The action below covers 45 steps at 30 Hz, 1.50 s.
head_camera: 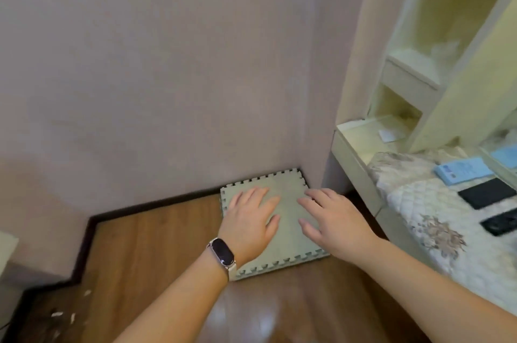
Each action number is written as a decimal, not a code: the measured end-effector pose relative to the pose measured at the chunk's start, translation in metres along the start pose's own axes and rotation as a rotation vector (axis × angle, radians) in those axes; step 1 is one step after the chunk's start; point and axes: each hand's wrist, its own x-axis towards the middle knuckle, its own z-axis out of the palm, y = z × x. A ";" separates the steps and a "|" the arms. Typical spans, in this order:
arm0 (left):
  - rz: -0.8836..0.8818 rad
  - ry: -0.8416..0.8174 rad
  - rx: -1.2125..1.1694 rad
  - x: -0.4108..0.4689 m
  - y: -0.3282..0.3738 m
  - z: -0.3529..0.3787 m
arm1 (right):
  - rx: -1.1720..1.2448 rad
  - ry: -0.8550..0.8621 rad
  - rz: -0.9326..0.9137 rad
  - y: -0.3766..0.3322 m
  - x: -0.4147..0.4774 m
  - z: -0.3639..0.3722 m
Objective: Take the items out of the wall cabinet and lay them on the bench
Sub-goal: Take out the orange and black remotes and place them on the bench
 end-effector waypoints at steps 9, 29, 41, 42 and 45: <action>-0.331 0.126 0.053 -0.124 -0.148 -0.071 | -0.041 -0.043 -0.348 -0.174 0.111 0.032; -0.909 0.207 0.370 -0.211 -0.324 -0.157 | 0.114 -0.050 -1.051 -0.402 0.337 0.093; -1.177 0.150 0.587 -0.184 -0.402 -0.221 | 0.269 0.060 -1.318 -0.486 0.470 0.088; -1.192 0.150 0.601 -0.187 -0.407 -0.228 | 0.273 0.067 -1.334 -0.495 0.475 0.087; -1.238 0.180 0.624 -0.196 -0.421 -0.248 | 0.276 0.081 -1.391 -0.523 0.488 0.084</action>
